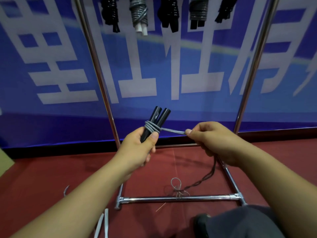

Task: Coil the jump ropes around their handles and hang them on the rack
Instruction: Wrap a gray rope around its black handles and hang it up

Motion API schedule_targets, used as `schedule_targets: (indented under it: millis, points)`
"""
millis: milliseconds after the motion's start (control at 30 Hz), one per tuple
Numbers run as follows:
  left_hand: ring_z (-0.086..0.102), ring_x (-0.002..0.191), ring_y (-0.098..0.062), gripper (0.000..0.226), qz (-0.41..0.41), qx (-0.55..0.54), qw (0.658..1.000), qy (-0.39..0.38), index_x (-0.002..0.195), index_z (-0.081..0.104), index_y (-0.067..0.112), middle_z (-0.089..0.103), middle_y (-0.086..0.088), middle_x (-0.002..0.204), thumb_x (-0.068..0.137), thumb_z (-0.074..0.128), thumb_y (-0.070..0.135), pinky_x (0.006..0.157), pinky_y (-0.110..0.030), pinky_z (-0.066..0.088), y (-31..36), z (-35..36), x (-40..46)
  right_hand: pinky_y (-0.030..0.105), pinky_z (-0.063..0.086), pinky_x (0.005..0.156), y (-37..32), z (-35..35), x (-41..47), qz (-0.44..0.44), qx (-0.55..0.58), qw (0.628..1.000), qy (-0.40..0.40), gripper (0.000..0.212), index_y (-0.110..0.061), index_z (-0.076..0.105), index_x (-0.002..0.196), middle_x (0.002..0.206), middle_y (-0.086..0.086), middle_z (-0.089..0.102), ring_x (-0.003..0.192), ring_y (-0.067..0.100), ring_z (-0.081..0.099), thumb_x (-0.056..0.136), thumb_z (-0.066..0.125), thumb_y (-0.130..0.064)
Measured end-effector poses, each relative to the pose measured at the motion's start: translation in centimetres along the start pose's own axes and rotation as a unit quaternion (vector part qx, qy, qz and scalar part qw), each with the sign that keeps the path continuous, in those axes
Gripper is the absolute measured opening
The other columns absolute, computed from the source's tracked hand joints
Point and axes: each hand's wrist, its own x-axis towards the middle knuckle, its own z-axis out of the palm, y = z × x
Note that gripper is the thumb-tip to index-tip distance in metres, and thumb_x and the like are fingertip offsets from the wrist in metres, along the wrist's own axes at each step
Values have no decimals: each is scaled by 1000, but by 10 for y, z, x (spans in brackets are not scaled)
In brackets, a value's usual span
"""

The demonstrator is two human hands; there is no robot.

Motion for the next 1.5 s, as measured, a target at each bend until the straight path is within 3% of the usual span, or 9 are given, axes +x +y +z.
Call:
schedule_targets:
  millis: [200, 333, 433, 600, 900, 1133, 1233, 1367, 1500]
  points:
    - [41, 40, -11, 12, 14, 45, 999, -9, 96, 59, 16, 55, -3, 65, 102, 55, 26, 38, -18, 31, -2, 4, 1, 26, 31, 47, -12, 7, -26, -10, 34, 997, -69, 35, -19, 56, 66, 58, -2, 43, 50, 13, 34, 96, 64, -34]
    - [44, 39, -7, 9, 36, 124, 991, -29, 99, 63, 20, 58, -2, 65, 101, 57, 26, 41, -19, 38, -6, 3, 3, 34, 34, 58, -13, 15, -28, -63, -2, 996, -58, 30, -17, 63, 72, 60, 0, 45, 60, 19, 39, 94, 67, -37]
    - [48, 41, -1, 12, 39, 193, 980, -39, 104, 64, 20, 62, 0, 65, 100, 58, 29, 48, -20, 42, -11, 1, 6, 28, 34, 53, -11, 20, -30, -104, -17, 992, -70, 18, -16, 64, 80, 57, -8, 49, 54, 11, 41, 92, 71, -27]
    - [55, 46, -2, 11, 12, 256, 963, -86, 104, 59, 31, 67, 2, 64, 99, 56, 40, 56, -24, 47, -21, -1, 10, 13, 36, 54, -8, 23, -30, -186, -189, 964, 26, 14, -24, 61, 81, 61, -14, 56, 57, -2, 50, 92, 69, -28]
    - [59, 54, -8, 12, 45, 296, 937, -179, 103, 57, 27, 61, 1, 65, 99, 56, 39, 57, -27, 48, -16, 7, 5, 15, 37, 56, 0, 22, -19, -245, -198, 947, 55, 13, -24, 63, 82, 62, -18, 56, 61, 4, 51, 93, 68, -28]
    - [58, 63, -7, 24, 107, 350, 909, -199, 106, 58, 22, 60, 8, 76, 96, 60, 44, 70, -37, 52, -7, 9, -1, 16, 37, 66, 3, 16, -13, -231, -236, 939, 91, 10, -30, 65, 87, 81, -8, 59, 78, 3, 55, 91, 68, -39]
    - [59, 73, -14, 29, 130, 419, 881, -177, 99, 54, 22, 60, 5, 79, 95, 57, 50, 74, -40, 51, -4, 9, -4, 11, 36, 59, 3, 14, -12, -202, -243, 944, 98, 15, -30, 66, 83, 74, -10, 63, 71, -1, 58, 88, 71, -43]
    - [56, 68, -13, 30, 125, 442, 869, -183, 83, 46, 26, 58, 5, 75, 95, 58, 51, 65, -35, 44, -4, 8, -5, 8, 40, 56, 3, 15, -11, -173, -215, 955, 109, 20, -28, 68, 81, 70, -12, 66, 66, -5, 59, 81, 79, -44]
    - [57, 70, -13, 29, 128, 457, 857, -201, 81, 45, 29, 57, 6, 77, 94, 59, 51, 66, -35, 46, -7, 9, -5, 8, 40, 56, 2, 16, -12, -172, -196, 960, 97, 20, -31, 67, 79, 69, -11, 66, 61, -5, 57, 76, 86, -37]
